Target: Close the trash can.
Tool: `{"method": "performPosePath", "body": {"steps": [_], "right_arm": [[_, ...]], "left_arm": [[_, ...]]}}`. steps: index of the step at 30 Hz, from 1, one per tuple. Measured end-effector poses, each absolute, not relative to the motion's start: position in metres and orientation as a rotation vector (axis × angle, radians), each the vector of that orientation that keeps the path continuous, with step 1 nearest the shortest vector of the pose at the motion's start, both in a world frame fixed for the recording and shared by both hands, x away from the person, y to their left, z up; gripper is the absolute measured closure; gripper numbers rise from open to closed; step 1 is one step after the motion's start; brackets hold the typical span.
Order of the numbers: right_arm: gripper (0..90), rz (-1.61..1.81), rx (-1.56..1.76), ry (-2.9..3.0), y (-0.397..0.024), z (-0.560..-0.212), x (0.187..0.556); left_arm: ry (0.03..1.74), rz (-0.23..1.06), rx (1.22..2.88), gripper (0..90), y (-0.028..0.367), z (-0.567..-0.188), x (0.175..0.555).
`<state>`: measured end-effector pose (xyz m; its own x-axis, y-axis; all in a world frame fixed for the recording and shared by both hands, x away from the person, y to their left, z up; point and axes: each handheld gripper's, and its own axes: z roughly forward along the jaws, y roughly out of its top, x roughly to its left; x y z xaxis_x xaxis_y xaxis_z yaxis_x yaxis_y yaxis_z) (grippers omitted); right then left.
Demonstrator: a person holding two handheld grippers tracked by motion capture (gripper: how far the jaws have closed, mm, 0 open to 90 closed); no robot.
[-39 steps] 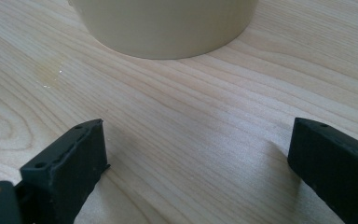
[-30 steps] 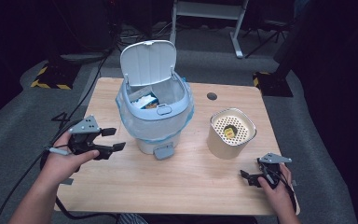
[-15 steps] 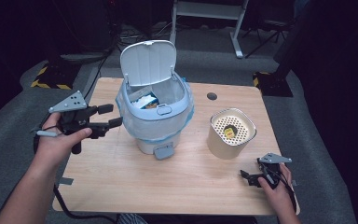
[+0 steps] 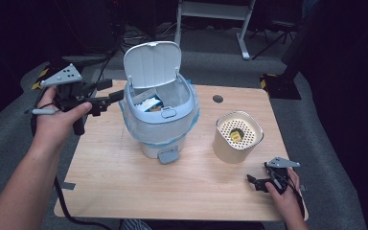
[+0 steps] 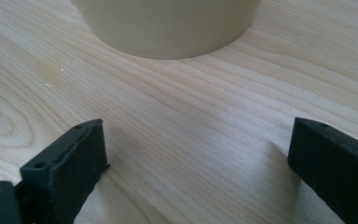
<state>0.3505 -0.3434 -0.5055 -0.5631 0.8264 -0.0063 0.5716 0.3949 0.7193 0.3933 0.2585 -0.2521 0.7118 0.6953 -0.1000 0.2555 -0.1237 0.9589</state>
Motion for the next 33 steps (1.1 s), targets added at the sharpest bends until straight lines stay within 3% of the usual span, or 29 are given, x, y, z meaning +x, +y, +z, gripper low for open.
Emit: {"method": "performPosePath", "body": {"steps": [18, 33], "right_arm": [[4.4, 0.969, 1.209, 2.295, -0.343, -0.506, 0.351], [4.3, 0.969, 1.209, 2.295, -0.343, -0.505, 0.351]], "left_arm": [[0.796, 0.579, 1.665, 38.2, 0.238, -0.209, 0.443], [0.749, 0.46, 1.627, 50.7, 0.228, -0.211, 0.475]]}}
